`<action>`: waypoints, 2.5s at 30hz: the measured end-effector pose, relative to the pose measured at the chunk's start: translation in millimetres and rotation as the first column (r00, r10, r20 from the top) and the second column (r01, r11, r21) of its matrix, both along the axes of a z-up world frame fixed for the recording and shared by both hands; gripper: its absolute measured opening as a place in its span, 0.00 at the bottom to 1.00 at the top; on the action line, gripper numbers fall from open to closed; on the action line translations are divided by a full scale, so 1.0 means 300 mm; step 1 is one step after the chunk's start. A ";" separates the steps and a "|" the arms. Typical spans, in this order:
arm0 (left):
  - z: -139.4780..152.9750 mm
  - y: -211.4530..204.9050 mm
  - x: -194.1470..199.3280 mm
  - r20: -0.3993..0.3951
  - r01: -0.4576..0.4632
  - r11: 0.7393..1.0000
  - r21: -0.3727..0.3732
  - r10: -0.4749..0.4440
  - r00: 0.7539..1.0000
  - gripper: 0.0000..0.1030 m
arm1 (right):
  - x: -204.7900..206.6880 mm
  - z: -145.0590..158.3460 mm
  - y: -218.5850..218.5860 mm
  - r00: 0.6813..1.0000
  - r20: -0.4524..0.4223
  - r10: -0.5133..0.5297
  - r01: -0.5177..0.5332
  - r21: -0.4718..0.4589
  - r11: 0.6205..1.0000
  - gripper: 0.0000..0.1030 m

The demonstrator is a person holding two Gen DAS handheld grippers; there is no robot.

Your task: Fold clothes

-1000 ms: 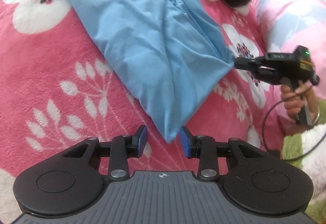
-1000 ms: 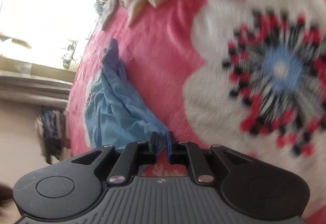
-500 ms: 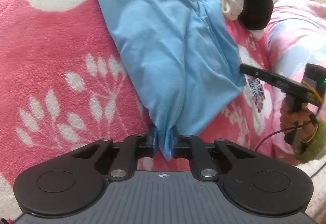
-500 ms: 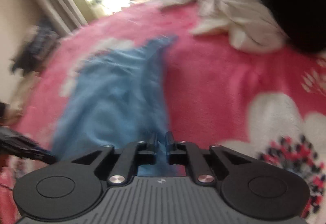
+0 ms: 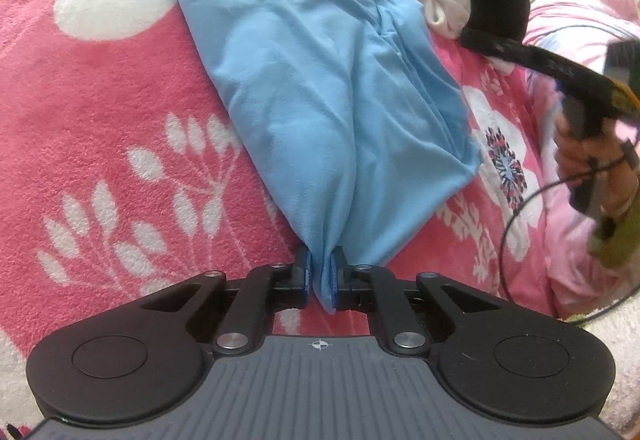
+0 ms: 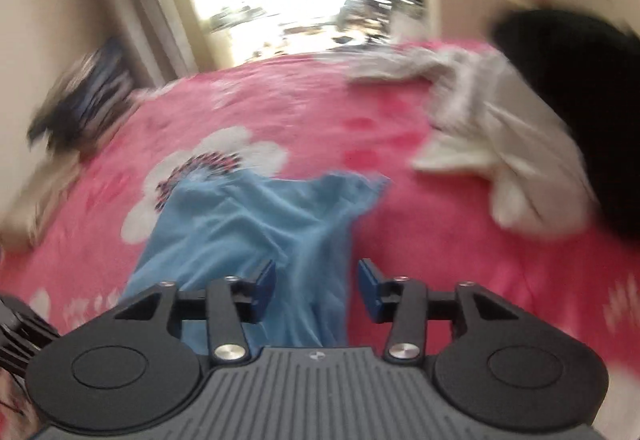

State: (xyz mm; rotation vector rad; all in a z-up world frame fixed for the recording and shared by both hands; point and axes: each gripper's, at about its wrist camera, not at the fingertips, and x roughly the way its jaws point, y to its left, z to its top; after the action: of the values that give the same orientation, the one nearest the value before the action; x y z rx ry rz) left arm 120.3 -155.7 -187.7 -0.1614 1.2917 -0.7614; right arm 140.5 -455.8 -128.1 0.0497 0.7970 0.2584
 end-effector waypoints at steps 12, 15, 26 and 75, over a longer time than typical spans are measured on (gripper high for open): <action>-0.023 0.029 0.007 -0.018 0.006 0.999 -0.053 -0.007 1.000 0.07 | 0.083 -0.229 -0.341 0.905 -0.273 -0.327 0.410 0.347 0.844 0.04; -0.025 0.031 0.005 -0.014 0.015 0.998 -0.064 -0.015 1.000 0.07 | 0.094 -0.213 -0.413 0.894 -0.291 -0.341 0.443 0.458 0.771 0.14; -0.016 0.027 -0.013 0.039 0.037 0.997 -0.062 -0.035 0.999 0.09 | 0.372 -0.235 -0.275 0.958 -0.241 -0.155 0.259 0.497 0.828 0.05; -0.017 0.049 -0.060 0.025 0.001 0.995 -0.099 0.001 1.000 0.19 | 0.629 -0.201 0.435 0.644 -0.295 0.706 -0.596 0.386 0.704 0.11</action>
State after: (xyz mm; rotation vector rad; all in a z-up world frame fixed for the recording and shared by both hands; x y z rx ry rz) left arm 102.2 -140.9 -192.9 -0.2310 1.2305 -0.8258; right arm 329.4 -325.2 -188.3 0.0563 1.2025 1.0925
